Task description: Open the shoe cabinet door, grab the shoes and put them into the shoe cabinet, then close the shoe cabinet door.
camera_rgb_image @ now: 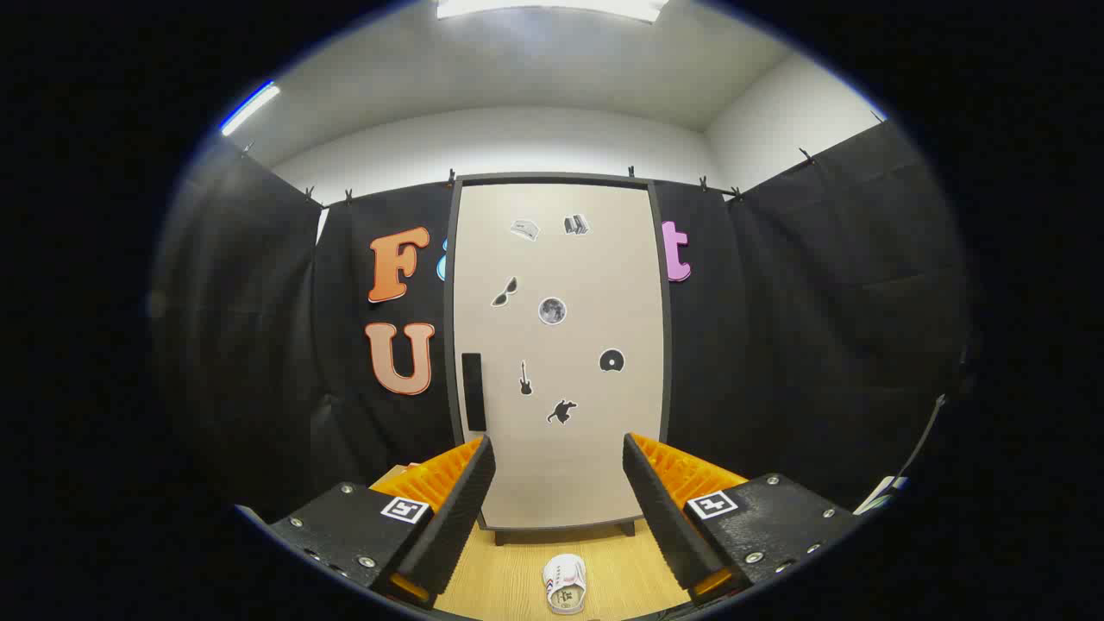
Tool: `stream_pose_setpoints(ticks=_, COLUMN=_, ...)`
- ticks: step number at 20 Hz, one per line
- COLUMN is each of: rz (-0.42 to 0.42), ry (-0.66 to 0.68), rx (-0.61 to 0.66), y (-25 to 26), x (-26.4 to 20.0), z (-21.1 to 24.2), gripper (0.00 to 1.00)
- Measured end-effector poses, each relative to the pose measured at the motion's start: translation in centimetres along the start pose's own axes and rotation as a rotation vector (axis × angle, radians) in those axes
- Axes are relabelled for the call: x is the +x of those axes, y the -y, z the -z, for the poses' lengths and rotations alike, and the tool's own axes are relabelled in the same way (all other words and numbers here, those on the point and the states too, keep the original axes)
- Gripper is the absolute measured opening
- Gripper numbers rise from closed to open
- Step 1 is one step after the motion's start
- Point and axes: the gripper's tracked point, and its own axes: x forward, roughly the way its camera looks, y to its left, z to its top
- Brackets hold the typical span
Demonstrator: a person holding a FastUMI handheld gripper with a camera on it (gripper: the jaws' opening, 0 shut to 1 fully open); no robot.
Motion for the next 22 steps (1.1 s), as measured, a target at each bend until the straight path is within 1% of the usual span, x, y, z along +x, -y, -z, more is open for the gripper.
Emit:
stream_pose_setpoints(ticks=9, rz=-0.008, ry=-0.002, rx=-0.001, y=-0.24, x=-0.05, z=-0.35, gripper=0.93)
stream_pose_setpoints(ticks=14, rz=-0.018, ry=-0.011, rx=0.004, y=-0.69, x=0.73, z=-0.24, gripper=0.93)
stream_pose_setpoints(ticks=22, rz=-0.009, ry=-0.005, rx=-0.011, y=-0.56, x=0.87, z=-0.58, gripper=0.93)
